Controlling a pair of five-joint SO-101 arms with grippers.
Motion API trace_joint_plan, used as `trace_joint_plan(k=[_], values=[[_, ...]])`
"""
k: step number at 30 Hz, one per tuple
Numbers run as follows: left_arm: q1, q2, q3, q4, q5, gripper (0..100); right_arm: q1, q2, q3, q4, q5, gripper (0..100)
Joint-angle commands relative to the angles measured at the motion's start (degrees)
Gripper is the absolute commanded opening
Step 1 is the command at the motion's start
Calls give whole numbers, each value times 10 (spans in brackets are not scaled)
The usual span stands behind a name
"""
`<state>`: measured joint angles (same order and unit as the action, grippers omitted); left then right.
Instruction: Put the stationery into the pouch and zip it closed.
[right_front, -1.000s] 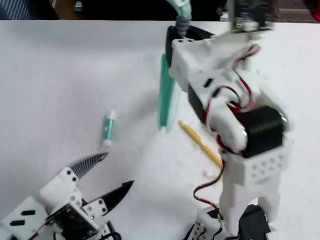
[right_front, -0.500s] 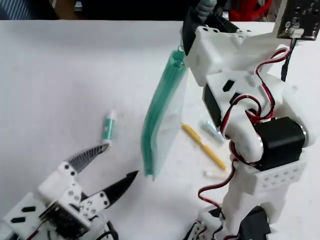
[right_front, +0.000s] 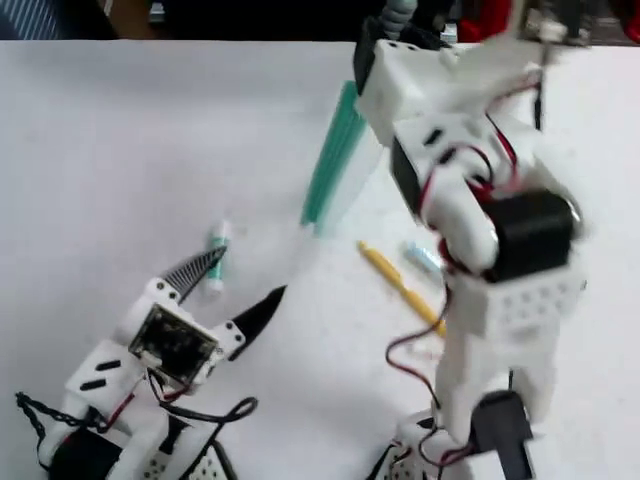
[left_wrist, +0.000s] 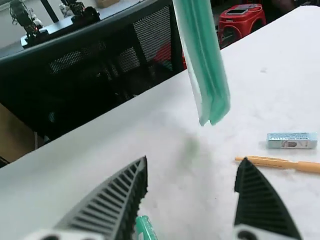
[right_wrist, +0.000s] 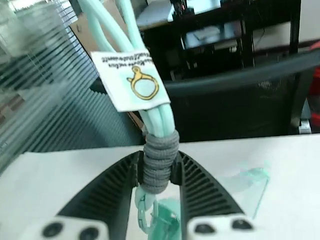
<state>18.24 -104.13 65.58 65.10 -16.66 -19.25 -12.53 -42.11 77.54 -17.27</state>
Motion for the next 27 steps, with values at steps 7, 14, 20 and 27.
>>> trace_joint_plan(k=[7, 14, 20, 27], values=[[-36, -4, -33, 31, 43, 283, -66, 18, -22, 55, 2, 17], [-36, -4, -39, 55, 45, 283, -116, 7, -17, 75, 50, 17], [10, -4, -78, 84, 78, 283, -95, 45, -17, 65, 50, 17], [43, -4, -68, 63, 109, 284, -93, 54, -22, 60, 20, 17]])
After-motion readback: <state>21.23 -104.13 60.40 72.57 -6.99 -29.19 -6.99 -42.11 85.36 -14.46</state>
